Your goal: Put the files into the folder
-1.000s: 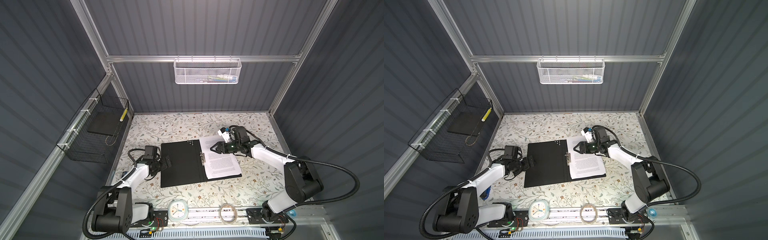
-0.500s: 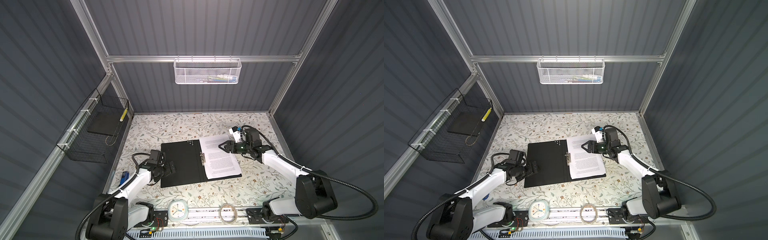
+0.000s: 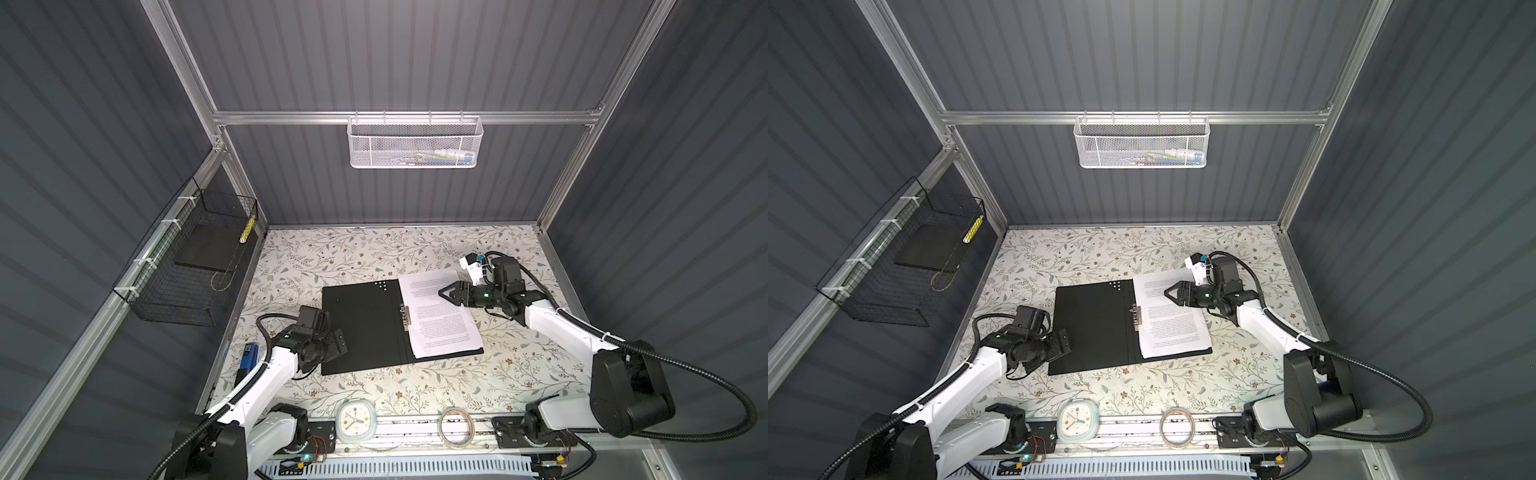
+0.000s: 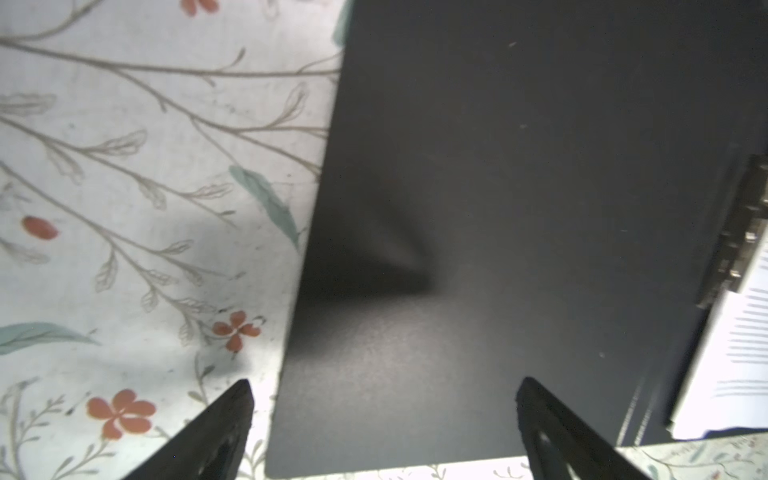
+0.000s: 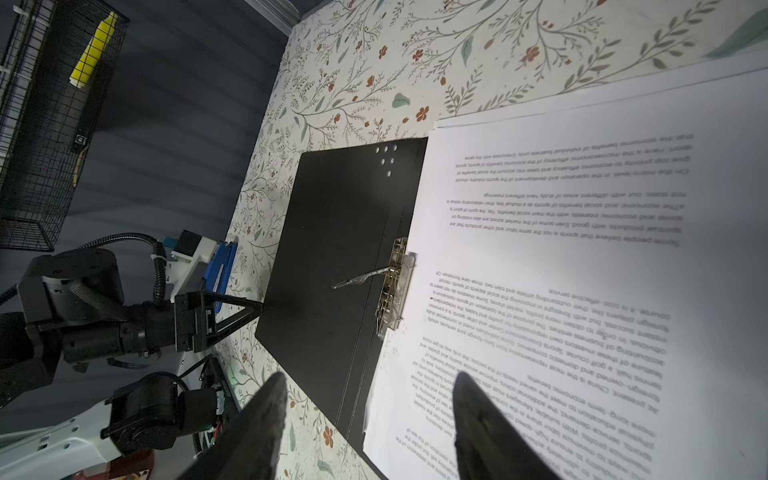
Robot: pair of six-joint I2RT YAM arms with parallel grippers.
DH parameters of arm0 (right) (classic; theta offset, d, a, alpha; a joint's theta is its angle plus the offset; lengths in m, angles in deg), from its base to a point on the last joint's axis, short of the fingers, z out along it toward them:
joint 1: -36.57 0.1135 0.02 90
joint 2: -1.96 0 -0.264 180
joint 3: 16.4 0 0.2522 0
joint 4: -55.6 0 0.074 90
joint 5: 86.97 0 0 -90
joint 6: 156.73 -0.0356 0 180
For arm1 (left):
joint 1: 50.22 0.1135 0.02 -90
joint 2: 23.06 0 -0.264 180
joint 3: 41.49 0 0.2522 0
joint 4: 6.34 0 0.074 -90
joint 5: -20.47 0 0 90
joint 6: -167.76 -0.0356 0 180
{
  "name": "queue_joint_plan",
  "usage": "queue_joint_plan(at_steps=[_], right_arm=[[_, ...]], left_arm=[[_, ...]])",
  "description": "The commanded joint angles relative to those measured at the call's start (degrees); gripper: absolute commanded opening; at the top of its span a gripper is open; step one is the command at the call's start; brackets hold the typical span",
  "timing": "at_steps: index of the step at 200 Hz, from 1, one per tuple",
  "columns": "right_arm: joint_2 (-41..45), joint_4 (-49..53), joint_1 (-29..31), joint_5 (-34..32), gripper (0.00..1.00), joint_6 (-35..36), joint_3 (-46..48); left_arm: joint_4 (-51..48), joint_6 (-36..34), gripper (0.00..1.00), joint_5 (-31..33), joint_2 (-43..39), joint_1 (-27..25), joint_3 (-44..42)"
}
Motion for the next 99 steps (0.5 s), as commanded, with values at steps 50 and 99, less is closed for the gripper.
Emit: queue_joint_plan(at_steps=[50, 99], right_arm=[[-1.14, 0.91, 0.34, 1.75, 0.64, 0.99, -0.25], [-2.89, 1.84, 0.42, 1.44, 0.64, 1.21, -1.98]], left_arm=[[4.92, 0.99, 0.99, -7.66, -0.1, -0.38, -3.04], [5.65, 6.11, 0.99, -6.53, -3.09, -3.7, -5.28]])
